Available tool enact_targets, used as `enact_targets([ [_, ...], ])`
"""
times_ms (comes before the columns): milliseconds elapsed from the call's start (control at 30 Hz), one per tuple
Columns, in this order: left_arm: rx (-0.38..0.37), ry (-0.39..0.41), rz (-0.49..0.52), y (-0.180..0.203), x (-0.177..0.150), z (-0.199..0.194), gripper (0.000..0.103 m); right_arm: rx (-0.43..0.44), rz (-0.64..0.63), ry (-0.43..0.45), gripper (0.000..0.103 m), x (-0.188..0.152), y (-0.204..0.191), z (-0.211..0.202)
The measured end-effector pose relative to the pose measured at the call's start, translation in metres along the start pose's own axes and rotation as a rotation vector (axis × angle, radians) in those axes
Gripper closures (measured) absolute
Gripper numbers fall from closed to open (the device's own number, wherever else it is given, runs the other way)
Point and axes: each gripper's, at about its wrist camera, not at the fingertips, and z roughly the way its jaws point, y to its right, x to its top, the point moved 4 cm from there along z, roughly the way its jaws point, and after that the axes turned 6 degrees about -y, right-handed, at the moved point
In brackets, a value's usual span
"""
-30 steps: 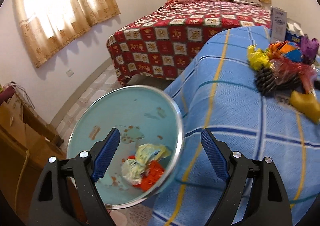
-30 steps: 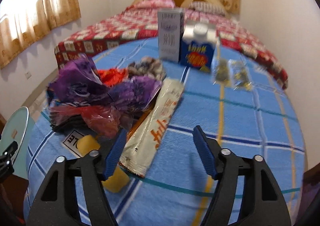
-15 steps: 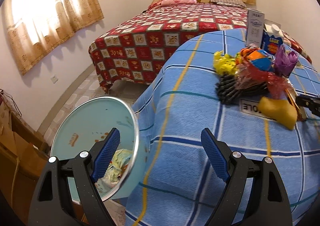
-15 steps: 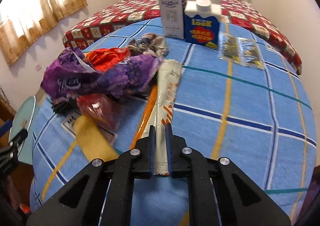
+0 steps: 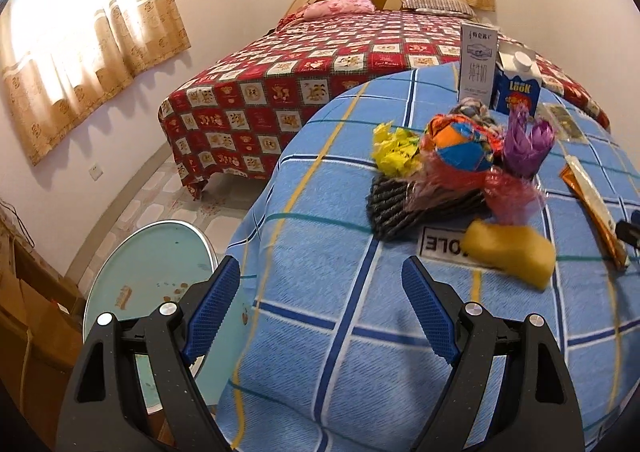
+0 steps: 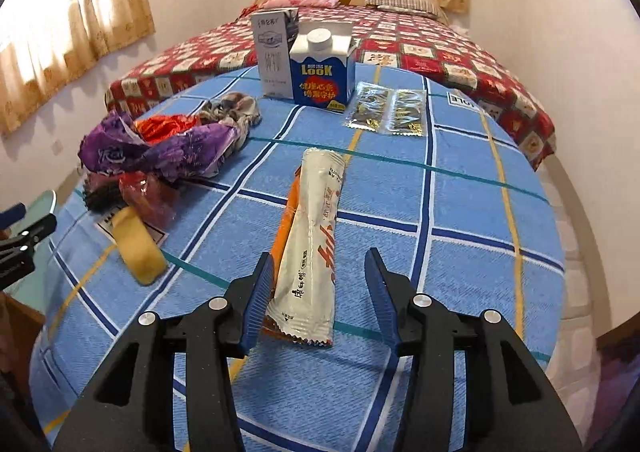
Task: Collect trash
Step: 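Grasp the white snack wrapper with the right tool and lift it, then grasp the pink plastic bag with the left tool while the right tool holds the wrapper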
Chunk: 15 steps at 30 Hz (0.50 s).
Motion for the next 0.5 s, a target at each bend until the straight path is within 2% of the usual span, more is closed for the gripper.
enact_targets([
  [67,0.008,0.001,-0.005,-0.001,0.001,0.000,0.021,0.020,0.028,0.002,0.046,0.001,0.001,0.001],
  [200,0.017,-0.005,-0.018,-0.007,0.003,0.000,0.021,0.000,0.041,-0.034,0.047,0.002,-0.002,0.017],
  [267,0.011,-0.006,-0.027,-0.010,0.005,0.000,0.021,0.022,0.051,-0.070,0.072,0.000,-0.002,0.026],
  [333,-0.001,-0.006,-0.040,-0.012,0.009,0.000,0.021,0.041,0.037,-0.075,0.083,-0.001,-0.005,0.026],
  [433,-0.026,-0.008,-0.059,-0.012,0.017,-0.002,0.021,0.037,0.027,-0.053,0.086,-0.001,-0.004,0.021],
  [500,-0.040,-0.003,-0.068,-0.010,0.024,-0.003,0.021,0.000,0.015,-0.019,0.086,0.001,-0.001,0.015],
])
